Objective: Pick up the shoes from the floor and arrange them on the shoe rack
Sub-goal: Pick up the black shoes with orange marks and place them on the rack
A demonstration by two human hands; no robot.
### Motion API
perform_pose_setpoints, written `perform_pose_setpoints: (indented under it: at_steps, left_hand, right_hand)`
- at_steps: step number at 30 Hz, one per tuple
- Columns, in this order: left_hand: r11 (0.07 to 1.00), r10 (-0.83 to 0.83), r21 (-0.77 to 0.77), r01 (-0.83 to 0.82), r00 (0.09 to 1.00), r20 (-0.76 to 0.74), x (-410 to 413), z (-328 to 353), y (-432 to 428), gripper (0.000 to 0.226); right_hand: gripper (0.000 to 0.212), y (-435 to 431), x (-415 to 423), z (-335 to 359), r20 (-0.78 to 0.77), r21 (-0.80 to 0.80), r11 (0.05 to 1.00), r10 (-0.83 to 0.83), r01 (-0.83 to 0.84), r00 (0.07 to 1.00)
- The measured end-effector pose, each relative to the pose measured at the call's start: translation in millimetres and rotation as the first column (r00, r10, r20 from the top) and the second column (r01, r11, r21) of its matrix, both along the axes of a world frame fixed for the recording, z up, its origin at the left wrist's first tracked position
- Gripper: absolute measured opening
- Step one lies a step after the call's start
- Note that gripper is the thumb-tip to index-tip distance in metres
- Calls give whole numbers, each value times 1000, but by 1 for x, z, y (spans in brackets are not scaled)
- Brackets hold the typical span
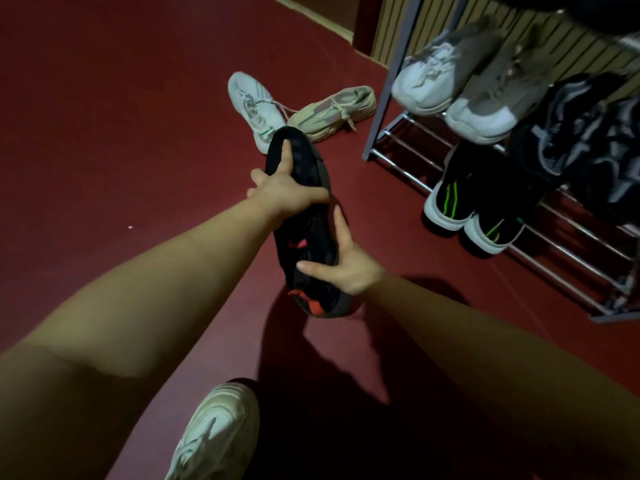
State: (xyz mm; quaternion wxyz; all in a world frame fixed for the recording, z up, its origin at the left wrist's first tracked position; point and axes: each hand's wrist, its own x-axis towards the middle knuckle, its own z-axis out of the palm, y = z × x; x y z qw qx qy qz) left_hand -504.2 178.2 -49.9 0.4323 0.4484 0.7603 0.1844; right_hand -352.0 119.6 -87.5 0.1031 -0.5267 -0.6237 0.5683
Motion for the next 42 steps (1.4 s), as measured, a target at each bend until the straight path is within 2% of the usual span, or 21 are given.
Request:
perform_pose_setpoints:
  at_steps: [2, 4, 6, 8, 10, 13, 16, 18, 21, 26, 29, 33, 37, 39, 42]
  left_hand:
    - [998, -11, 56, 6, 996, 91, 7, 10, 5, 114]
    - [990, -33, 143, -12, 952, 303, 7, 22, 7, 114]
    - [980, -94, 199, -1, 878, 470, 2, 31, 2, 113]
    - [970, -204, 215, 111, 852, 482, -3, 34, -13, 106]
    - [946, -323, 189, 263, 819, 474, -3, 30, -29, 109]
    - [870, -490, 230, 436, 714, 501, 7, 26, -39, 112]
    - [774, -634, 337, 537, 656, 410, 20, 24, -34, 119]
    - [733, -679, 382, 562, 639, 363, 23, 24, -30, 122]
    - [692, -721, 415, 591, 594, 356, 27, 25, -27, 121]
    - [625, -781, 458, 632, 501, 374, 49, 36, -23, 121]
    - [561, -827, 448, 696, 438, 354, 72, 43, -22, 124]
    - [424, -906, 509, 749, 335, 260, 116, 42, -18, 124]
    - [297, -946, 566, 769, 159, 281, 167, 53, -23, 119]
    - [246, -948, 586, 772, 66, 310, 191, 67, -32, 119]
    - [207, -940, 591, 780, -9, 341, 224, 84, -45, 119]
  right_hand:
    - [104, 2, 8, 6, -14, 76, 996, -48, 49, 999]
    - [92, 4, 18, 12, -32, 132, 981, -138, 141, 990]
    - [78, 6, 31, 18, -146, 81, 957, -266, 279, 953]
    - [62, 5, 44, 27, -255, -28, 930, -361, 366, 897]
    - [52, 2, 54, 32, -294, -59, 923, -380, 381, 877]
    - [60, -3, 64, 36, -308, -40, 921, -381, 388, 872]
    - [67, -9, 69, 45, -334, -26, 922, -372, 386, 866]
    - [72, -9, 71, 57, -299, 61, 933, -321, 354, 899]
    - [94, -3, 82, 70, -254, 210, 928, -252, 308, 934]
    - [116, -10, 102, 83, -210, 337, 882, -271, 330, 939]
    - [120, -28, 115, 88, -207, 391, 816, -373, 426, 904]
    - [126, -60, 150, 102, -75, 521, 719, -498, 460, 864]
    - [116, -94, 184, 123, 41, 646, 601, -643, 470, 765]
    - [117, -110, 194, 136, 43, 668, 539, -716, 513, 696]
    - [111, -129, 208, 149, 5, 690, 447, -790, 570, 613]
